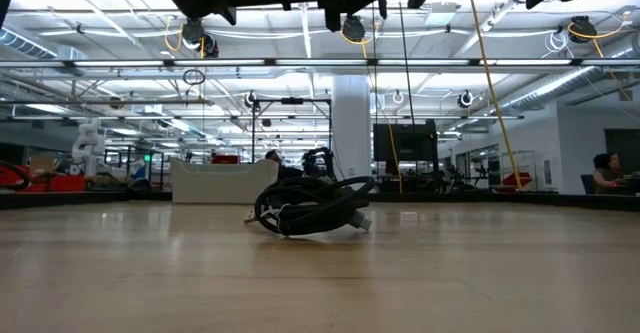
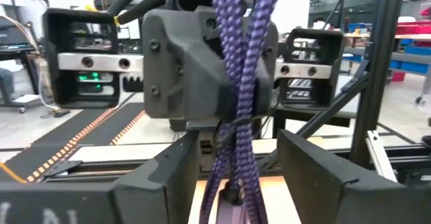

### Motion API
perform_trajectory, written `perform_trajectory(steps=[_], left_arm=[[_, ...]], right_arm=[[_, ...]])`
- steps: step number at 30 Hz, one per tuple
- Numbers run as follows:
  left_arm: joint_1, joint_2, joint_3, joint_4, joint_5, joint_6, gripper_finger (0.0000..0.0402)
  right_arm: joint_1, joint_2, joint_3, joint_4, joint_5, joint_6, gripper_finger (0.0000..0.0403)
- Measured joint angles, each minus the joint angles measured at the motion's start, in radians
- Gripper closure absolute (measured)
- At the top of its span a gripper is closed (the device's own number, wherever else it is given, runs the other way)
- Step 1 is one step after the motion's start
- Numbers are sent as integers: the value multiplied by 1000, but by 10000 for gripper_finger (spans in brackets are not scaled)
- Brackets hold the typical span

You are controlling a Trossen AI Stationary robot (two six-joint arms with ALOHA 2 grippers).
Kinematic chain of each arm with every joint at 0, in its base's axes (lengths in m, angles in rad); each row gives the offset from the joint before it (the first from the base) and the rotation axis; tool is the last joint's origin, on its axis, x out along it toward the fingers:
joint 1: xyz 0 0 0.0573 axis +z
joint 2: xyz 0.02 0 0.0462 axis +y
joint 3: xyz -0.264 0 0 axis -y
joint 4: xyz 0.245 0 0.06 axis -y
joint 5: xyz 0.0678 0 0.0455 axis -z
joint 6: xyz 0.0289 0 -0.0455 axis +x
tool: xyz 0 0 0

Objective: Pick and place USB-C Cables
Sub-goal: Put the black purple charger cable into the white bin

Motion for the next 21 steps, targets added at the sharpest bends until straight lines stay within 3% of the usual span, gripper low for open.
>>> perform_trajectory(steps=[8,17,21], left_arm=[[21,-9,0,-11,57,-42,250],[30,-39,0,-18,104,-58,261],[30,-37,0,-18,109,-58,285]], right_arm=[[0,-8,0,-9,0,2,391],[0,-46,0,-31,-1,44,391],[0,-47,0,-39,-2,43,391]])
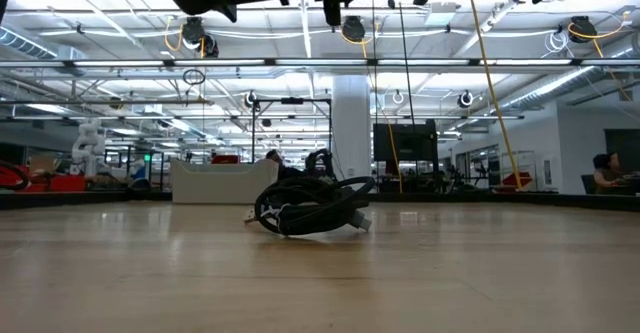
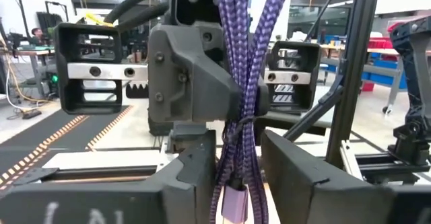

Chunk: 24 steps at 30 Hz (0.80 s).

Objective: Pick and place USB-C Cables
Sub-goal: Put the black purple charger cable into the white bin

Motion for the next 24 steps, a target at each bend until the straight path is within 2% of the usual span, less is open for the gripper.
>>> perform_trajectory(steps=[10,13,16,24], left_arm=[[18,0,0,-23,10,-1,384],[29,0,0,-26,46,-16,385],[37,0,0,-30,78,-35,369],[40,-7,0,-59,81,-44,354]], right_arm=[[0,0,0,-11,4,9,384],[0,0,0,-12,7,9,371],[0,0,0,-19,7,9,357],[0,-37,0,-64,7,9,326]])
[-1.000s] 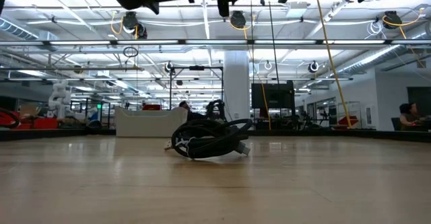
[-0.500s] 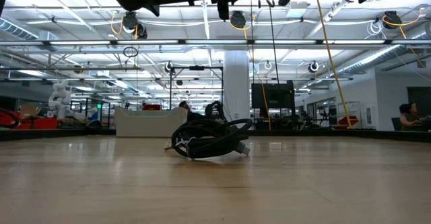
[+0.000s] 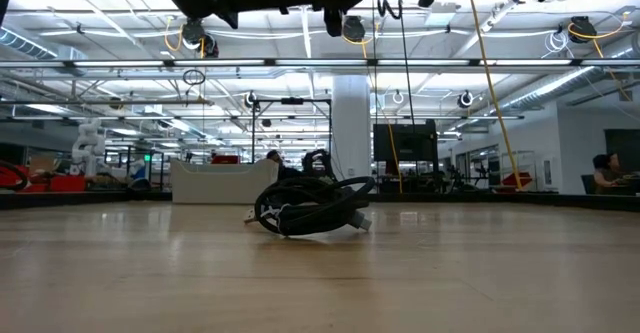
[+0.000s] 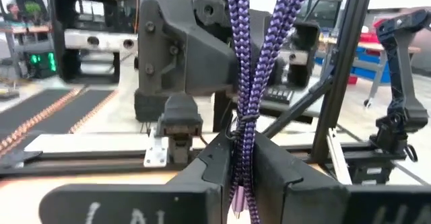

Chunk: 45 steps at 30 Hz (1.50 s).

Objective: Pick and place USB-C Cables
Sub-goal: Put the black purple charger cable into the white bin

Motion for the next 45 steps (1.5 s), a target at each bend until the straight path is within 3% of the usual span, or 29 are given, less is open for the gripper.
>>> perform_trajectory(steps=[7,13,18,23,29,35,39,45], left_arm=[[0,-86,-1,-148,0,56,353],[2,-222,-1,-371,-3,123,385],[19,-335,-1,-527,-9,131,383],[36,-448,0,-682,-92,142,365],[76,-604,0,-918,-105,143,388],[78,-737,-1,-1094,-150,109,381],[68,-805,-1,-1203,-205,85,370],[48,-868,-1,-1331,-222,82,390]], right_arm=[[0,-79,0,-116,5,0,309],[0,-118,0,-190,6,-2,307],[0,-122,0,-192,7,-3,307],[0,-122,0,-194,7,-3,307],[0,-122,0,-209,6,-8,307],[0,-122,0,-213,6,-29,309],[-1,-122,0,-215,5,-30,309],[-1,-122,0,-217,5,-31,309]])
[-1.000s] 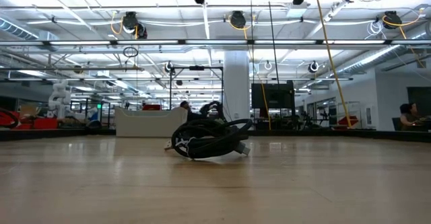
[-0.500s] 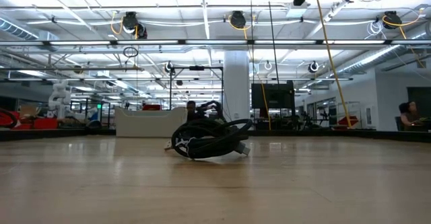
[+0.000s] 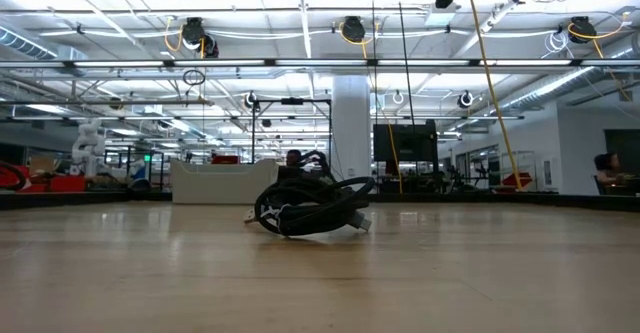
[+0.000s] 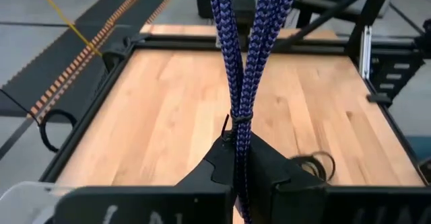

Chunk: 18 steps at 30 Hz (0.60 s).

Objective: Pick and place USB-C Cables
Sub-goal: Put the black purple charger cable into the white bin

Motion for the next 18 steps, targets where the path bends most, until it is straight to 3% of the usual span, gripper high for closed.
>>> perform_trajectory(steps=[11,18], left_arm=[[-15,-62,0,-95,-7,4,380],[-10,-35,0,-111,-121,-8,388]], right_arm=[[0,0,0,-3,0,0,310],[0,0,0,-4,0,-5,310]])
